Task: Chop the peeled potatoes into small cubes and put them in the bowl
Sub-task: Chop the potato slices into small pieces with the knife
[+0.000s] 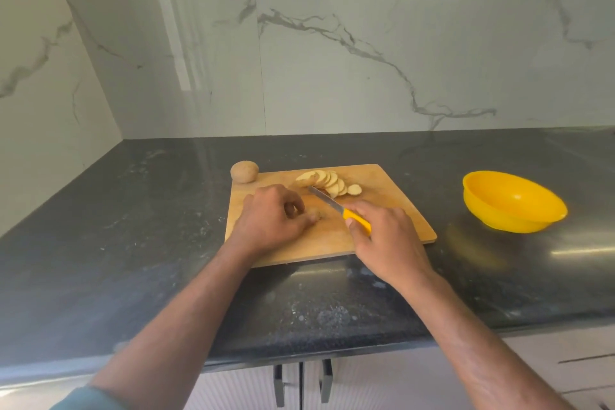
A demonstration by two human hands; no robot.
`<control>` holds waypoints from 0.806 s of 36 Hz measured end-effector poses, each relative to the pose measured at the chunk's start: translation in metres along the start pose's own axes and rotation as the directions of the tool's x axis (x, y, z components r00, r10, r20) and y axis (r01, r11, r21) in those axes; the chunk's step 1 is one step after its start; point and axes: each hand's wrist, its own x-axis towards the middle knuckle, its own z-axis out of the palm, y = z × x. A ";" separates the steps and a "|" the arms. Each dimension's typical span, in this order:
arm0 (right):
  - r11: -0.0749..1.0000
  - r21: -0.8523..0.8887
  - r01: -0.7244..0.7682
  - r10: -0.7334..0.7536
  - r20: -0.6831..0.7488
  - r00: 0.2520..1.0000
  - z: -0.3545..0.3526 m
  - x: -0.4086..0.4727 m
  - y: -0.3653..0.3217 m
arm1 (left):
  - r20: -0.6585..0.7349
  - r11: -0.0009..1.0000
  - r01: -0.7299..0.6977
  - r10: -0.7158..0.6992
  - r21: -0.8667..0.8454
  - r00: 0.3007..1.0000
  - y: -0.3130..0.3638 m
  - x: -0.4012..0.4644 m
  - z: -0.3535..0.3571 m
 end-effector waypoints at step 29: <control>0.991 -0.130 0.001 0.001 0.013 1.000 0.006 -0.007 -0.015 | -0.030 0.991 -0.104 0.102 -0.088 0.994 0.002 0.004 0.005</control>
